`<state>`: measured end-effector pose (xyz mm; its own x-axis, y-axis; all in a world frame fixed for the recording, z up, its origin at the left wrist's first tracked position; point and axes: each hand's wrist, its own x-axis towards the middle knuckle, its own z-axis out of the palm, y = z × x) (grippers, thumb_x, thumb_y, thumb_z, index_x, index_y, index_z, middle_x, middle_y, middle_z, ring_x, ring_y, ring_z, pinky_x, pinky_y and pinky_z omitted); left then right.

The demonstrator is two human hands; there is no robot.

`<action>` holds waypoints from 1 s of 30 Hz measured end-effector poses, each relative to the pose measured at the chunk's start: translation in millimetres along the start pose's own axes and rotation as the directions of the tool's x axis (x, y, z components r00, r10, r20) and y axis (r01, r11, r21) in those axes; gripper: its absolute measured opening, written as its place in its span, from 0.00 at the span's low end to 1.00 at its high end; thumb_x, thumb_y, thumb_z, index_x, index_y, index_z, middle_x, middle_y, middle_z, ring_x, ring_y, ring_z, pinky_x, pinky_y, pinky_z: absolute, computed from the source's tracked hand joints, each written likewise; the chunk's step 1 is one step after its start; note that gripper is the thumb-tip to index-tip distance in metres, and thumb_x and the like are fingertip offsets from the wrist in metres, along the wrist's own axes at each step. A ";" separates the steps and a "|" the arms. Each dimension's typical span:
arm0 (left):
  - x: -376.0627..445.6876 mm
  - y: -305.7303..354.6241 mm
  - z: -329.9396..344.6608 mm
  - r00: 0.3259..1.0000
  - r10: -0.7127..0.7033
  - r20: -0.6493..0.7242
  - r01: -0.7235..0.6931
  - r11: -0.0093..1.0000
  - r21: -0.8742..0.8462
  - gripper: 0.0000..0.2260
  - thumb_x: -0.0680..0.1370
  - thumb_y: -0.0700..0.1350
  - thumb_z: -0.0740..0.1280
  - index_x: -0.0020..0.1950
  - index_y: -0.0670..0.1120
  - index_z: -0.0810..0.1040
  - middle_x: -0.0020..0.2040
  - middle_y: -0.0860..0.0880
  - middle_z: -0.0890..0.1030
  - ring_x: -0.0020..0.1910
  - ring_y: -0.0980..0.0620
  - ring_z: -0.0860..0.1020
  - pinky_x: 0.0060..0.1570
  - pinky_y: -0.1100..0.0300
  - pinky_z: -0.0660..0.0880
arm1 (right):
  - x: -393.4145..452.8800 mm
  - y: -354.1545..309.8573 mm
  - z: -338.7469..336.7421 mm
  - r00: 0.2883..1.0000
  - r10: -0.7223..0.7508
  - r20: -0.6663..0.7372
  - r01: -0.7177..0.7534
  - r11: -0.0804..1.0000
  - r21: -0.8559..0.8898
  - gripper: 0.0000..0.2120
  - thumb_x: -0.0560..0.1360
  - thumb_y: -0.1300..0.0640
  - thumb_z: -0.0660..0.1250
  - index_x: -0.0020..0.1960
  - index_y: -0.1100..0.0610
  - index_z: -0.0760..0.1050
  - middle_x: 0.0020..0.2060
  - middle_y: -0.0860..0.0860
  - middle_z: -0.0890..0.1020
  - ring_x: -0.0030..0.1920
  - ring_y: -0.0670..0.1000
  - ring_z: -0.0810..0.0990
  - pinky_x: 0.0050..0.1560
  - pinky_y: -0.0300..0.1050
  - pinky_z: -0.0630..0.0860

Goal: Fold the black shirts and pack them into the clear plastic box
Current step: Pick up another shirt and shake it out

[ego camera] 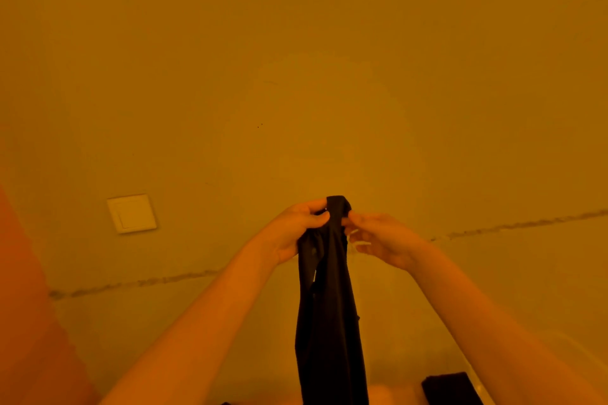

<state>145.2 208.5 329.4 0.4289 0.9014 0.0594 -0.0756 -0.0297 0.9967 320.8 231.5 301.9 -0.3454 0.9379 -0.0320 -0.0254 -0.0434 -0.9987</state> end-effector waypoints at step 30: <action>-36.3 -5.2 -77.5 0.718 0.220 -0.660 0.115 0.898 0.424 0.09 0.75 0.35 0.67 0.53 0.44 0.80 0.44 0.36 0.77 0.51 0.42 0.77 0.47 0.52 0.72 | 16.7 -18.8 -30.3 0.927 -0.091 -0.363 0.233 0.899 0.370 0.05 0.76 0.62 0.64 0.42 0.58 0.75 0.28 0.47 0.83 0.31 0.44 0.82 0.37 0.39 0.78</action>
<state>60.2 209.4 317.7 -0.3027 0.9261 0.2251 0.3630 -0.1064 0.9257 343.9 258.4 319.0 0.0225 0.9987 0.0468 -0.4505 0.0519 -0.8913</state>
